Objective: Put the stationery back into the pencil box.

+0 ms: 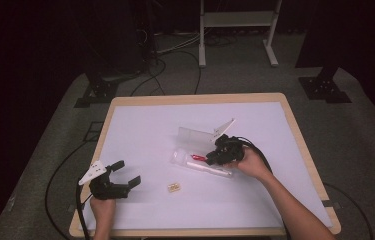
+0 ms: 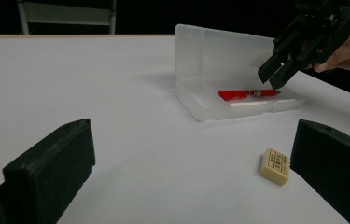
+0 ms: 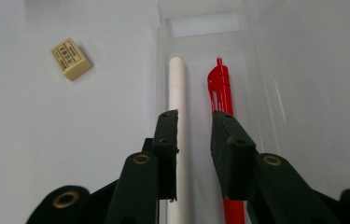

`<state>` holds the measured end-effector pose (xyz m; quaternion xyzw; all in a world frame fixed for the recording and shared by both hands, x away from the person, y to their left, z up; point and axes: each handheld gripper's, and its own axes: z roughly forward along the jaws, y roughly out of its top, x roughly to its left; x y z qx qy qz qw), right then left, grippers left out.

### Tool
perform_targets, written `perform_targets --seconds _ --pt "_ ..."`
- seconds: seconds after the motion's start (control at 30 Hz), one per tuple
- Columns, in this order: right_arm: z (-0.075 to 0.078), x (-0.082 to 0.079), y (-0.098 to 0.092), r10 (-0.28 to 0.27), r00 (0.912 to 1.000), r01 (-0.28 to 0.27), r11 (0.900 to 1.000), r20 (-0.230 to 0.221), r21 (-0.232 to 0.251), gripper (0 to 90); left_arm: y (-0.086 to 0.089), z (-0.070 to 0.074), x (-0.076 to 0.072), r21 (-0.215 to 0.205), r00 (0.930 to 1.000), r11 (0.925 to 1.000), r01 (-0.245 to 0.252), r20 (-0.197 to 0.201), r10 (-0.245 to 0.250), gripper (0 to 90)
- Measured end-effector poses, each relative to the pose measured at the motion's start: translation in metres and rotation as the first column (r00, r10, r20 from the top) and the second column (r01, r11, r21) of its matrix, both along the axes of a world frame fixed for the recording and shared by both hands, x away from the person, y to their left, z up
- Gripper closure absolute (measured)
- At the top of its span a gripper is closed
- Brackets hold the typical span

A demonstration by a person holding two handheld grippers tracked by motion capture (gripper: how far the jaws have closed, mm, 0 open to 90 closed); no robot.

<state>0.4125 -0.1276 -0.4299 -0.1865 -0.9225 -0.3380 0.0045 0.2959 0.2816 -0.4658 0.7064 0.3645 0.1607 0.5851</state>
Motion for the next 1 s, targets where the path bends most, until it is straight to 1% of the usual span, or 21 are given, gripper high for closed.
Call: perform_targets --seconds 0.07,0.13,0.2,0.27,0.4,0.53,0.7,0.8,1.0 --pt "0.003 -0.002 -0.001 0.006 1.0 -0.006 1.0 -0.002 0.01 68.9 0.0 0.0 0.0 0.001 1.0 1.0 0.0 0.0 0.0 0.0" --pt "0.006 -0.005 0.0 0.012 0.9999 -0.012 1.0 0.008 0.014 67.7 0.0 0.0 0.0 0.0 1.0 1.0 0.0 0.0 0.0 0.0" --pt "0.009 -0.009 0.001 0.024 0.9996 -0.024 0.999 0.013 0.021 64.8 0.0 0.0 0.0 0.001 1.0 1.0 0.0 0.0 0.0 0.0" --pt "0.011 -0.012 0.004 0.035 0.9993 -0.036 0.999 0.009 0.031 61.2 0.0 0.0 0.0 0.001 1.0 1.0 0.0 0.0 0.0 0.0" --pt "0.013 -0.021 0.013 0.069 0.9976 -0.069 0.997 0.01 0.04 54.2 0.0 0.0 0.0 0.0 1.0 1.0 0.0 0.0 0.0 0.0" --pt "0.015 -0.028 0.023 0.101 0.9947 -0.101 0.994 0.019 0.043 51.0 0.0 0.0 0.0 0.0 1.0 1.0 0.0 -0.001 0.0 0.0" --pt "0.017 -0.035 0.036 0.137 0.9902 -0.138 0.99 0.024 0.04 49.7 0.0 0.0 0.0 0.0 1.0 1.0 0.0 0.0 0.0 0.0" --pt "0.017 -0.037 0.04 0.148 0.9886 -0.149 0.988 0.028 0.047 49.5 0.0 0.0 0.0 -0.001 1.0 1.0 0.0 -0.001 0.0 0.0" --pt "0.014 -0.04 0.053 0.18 0.9833 -0.181 0.983 0.027 0.041 48.8 0.0 0.0 0.0 -0.005 1.0 1.0 -0.001 -0.002 0.001 0.0"
